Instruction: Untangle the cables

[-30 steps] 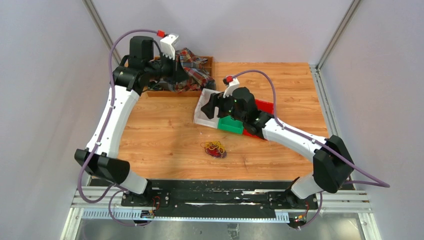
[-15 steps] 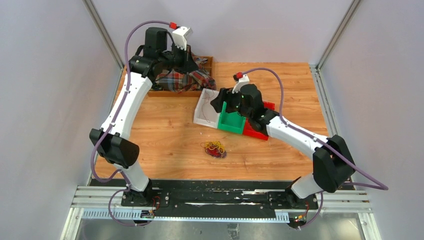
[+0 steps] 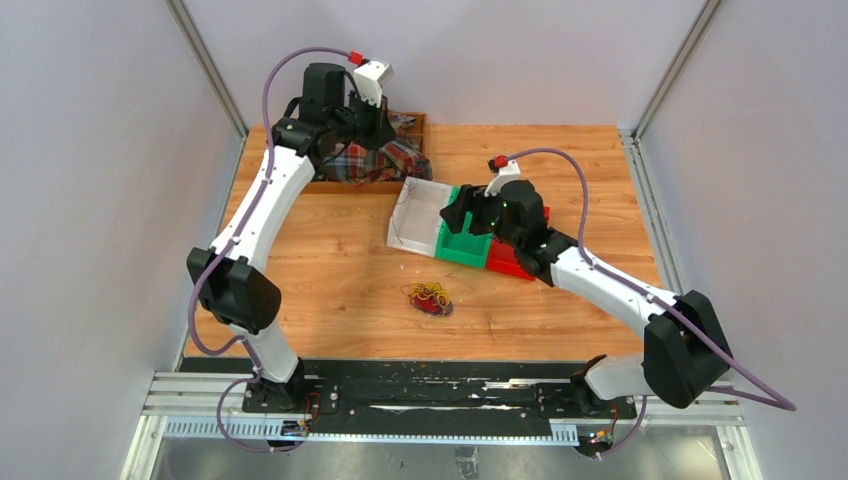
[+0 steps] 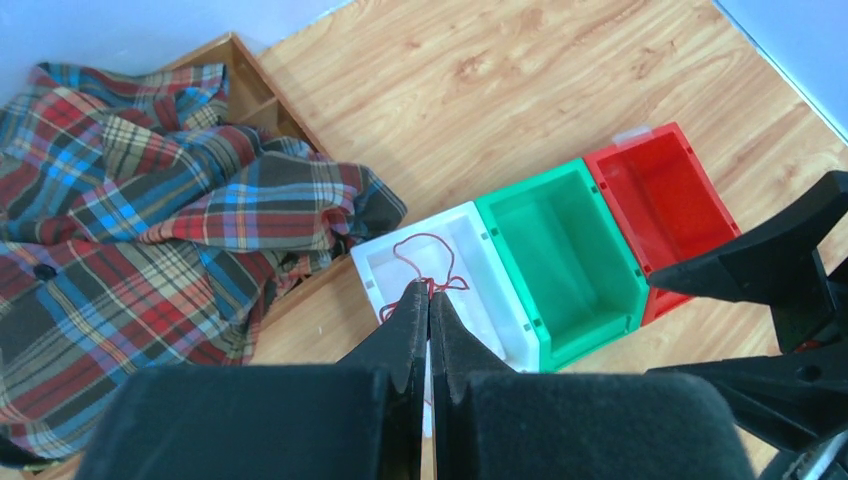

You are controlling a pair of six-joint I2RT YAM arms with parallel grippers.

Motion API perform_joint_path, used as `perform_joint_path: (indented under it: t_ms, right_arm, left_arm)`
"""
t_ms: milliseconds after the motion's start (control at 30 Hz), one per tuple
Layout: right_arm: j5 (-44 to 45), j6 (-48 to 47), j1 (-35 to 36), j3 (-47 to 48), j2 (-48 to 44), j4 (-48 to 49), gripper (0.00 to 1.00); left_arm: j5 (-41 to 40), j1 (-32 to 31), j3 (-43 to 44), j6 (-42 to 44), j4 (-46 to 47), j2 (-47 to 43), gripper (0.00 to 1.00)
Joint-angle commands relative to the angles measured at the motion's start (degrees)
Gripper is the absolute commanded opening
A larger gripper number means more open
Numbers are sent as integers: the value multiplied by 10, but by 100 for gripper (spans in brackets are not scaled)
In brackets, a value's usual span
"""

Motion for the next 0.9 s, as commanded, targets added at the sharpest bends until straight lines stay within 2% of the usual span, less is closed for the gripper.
perform_joint_path:
  t_ms: [0, 200, 333, 667, 867]
  right_arm:
    - [11, 7, -9, -18, -12, 8, 74]
    - [16, 14, -11, -27, -15, 8, 73]
    - [16, 19, -12, -34, -17, 8, 73]
    - [18, 22, -26, -55, -41, 2, 73]
    - [17, 26, -36, -70, -55, -3, 73]
  left_arm:
    - [-8, -6, 37, 3, 36, 12, 0]
    - [2, -13, 74, -19, 37, 24, 0]
    - [2, -21, 63, -15, 38, 21, 0]
    - [-31, -26, -104, 31, 74, -10, 0]
    - [-44, -29, -158, 49, 91, -14, 0]
